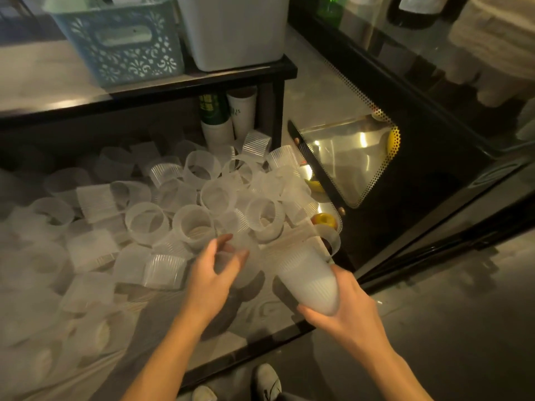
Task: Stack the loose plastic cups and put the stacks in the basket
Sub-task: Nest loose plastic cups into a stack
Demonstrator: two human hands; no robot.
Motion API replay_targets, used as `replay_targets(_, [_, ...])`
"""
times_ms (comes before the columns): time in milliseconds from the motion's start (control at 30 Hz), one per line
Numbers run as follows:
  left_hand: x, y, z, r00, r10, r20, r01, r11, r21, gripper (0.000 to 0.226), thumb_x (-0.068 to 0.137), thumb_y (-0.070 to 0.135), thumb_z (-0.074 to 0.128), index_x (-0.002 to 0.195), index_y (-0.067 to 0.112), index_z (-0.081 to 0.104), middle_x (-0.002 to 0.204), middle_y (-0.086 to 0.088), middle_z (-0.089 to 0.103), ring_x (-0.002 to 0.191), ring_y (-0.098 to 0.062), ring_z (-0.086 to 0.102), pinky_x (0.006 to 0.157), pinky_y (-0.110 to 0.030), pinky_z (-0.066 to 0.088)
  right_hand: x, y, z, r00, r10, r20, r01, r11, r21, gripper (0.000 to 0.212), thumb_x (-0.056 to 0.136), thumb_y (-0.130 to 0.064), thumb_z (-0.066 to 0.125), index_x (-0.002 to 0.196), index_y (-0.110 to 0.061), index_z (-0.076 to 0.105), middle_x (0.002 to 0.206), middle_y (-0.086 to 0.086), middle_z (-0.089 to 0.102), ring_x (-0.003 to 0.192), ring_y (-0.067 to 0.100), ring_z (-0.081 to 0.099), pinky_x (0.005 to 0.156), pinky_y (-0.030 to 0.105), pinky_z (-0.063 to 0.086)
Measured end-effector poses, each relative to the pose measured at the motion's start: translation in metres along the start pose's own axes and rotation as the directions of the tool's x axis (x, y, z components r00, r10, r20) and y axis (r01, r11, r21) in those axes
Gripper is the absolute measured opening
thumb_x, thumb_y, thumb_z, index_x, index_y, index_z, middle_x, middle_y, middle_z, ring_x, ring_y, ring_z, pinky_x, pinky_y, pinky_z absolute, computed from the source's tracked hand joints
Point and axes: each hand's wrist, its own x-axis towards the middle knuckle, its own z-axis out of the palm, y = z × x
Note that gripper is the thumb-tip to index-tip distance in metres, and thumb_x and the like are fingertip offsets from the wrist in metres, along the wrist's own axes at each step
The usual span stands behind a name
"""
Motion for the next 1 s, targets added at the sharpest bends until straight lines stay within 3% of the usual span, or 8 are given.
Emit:
replay_targets(133, [-0.001,0.028,-0.006,0.998,0.058,-0.016,-0.06,0.984,-0.165,0.061,0.072,0.066,0.064,0.122,0.033,0.061,0.111,0.015,0.067,0.107,-0.003,0.062,0.091,-0.022,0.046,0.005,-0.008,0.005,0.997,-0.062,0.047,0.064,0.997,-0.052,0.096,0.062,-0.076,0.068,0.14,-0.037,0.026,0.128,-0.016,0.043,0.115,0.007,0.049,0.095,0.033,0.05])
replay_targets(300, [-0.007,0.044,0.007,0.995,0.016,0.1,-0.004,0.993,-0.119,0.061,0.065,0.065,0.064,0.118,0.036,0.062,0.106,0.013,0.066,0.096,0.005,0.061,0.077,-0.009,0.044,0.005,-0.021,0.009,0.989,-0.133,0.072,0.139,0.986,-0.091,0.094,0.064,-0.074,0.068,0.141,-0.039,0.027,0.119,-0.018,0.043,0.113,0.006,0.049,0.095,0.029,0.048])
replay_targets(467, [-0.015,0.04,0.009,0.992,-0.018,0.121,0.031,0.994,-0.108,0.065,0.064,0.066,0.064,0.119,0.032,0.063,0.107,0.011,0.066,0.099,0.003,0.062,0.079,-0.011,0.045,-0.003,-0.015,0.016,0.98,-0.178,0.092,0.183,0.982,-0.053,0.097,0.06,-0.082,0.056,0.142,-0.037,0.03,0.122,-0.025,0.039,0.115,0.002,0.046,0.095,0.027,0.047])
replay_targets(633, [-0.014,0.048,0.013,0.979,0.199,0.043,-0.201,0.978,0.051,0.059,0.075,0.062,0.061,0.121,0.026,0.062,0.111,0.013,0.061,0.108,-0.002,0.059,0.088,-0.012,0.042,-0.005,-0.022,0.018,0.977,-0.207,0.052,0.204,0.977,0.065,0.095,0.061,-0.08,0.062,0.139,-0.036,0.033,0.115,-0.03,0.035,0.108,0.001,0.048,0.089,0.028,0.051])
replay_targets(700, [-0.015,0.046,0.017,0.962,0.247,0.118,-0.259,0.961,0.099,0.067,0.079,0.065,0.057,0.13,0.023,0.057,0.118,0.012,0.058,0.115,-0.002,0.055,0.093,-0.009,0.039,-0.004,-0.027,0.021,0.98,-0.197,0.007,0.196,0.975,0.104,0.093,0.061,-0.077,0.066,0.137,-0.035,0.035,0.116,-0.03,0.039,0.11,0.005,0.052,0.087,0.031,0.054])
replay_targets(800, [-0.02,0.037,0.023,0.94,0.107,0.323,-0.134,0.989,0.061,0.094,0.07,0.089,0.042,0.142,0.03,0.043,0.14,0.02,0.042,0.128,0.017,0.034,0.097,0.003,0.024,-0.003,-0.023,0.02,0.982,-0.185,-0.038,0.188,0.978,0.089,0.09,0.061,-0.075,0.068,0.136,-0.035,0.038,0.121,-0.023,0.047,0.111,0.009,0.056,0.087,0.034,0.055])
replay_targets(867, [-0.019,0.031,0.03,0.91,0.026,0.413,-0.016,0.999,-0.027,0.088,0.069,0.089,0.038,0.14,0.038,0.042,0.142,0.028,0.037,0.124,0.028,0.029,0.095,0.005,0.022,-0.005,-0.014,0.017,0.987,-0.162,-0.024,0.163,0.984,0.069,0.089,0.06,-0.078,0.065,0.134,-0.04,0.035,0.119,-0.027,0.041,0.11,0.006,0.054,0.089,0.034,0.054])
replay_targets(1000, [0.003,0.015,0.056,0.958,-0.082,0.275,0.13,0.979,-0.16,0.055,0.089,0.068,0.044,0.129,0.032,0.056,0.121,0.012,0.064,0.114,-0.006,0.058,0.099,-0.024,0.044,-0.014,0.005,0.01,0.998,-0.041,-0.055,0.045,0.996,0.074,0.077,0.059,-0.077,0.067,0.118,-0.056,0.022,0.111,-0.032,0.035,0.105,0.004,0.051,0.088,0.031,0.054])
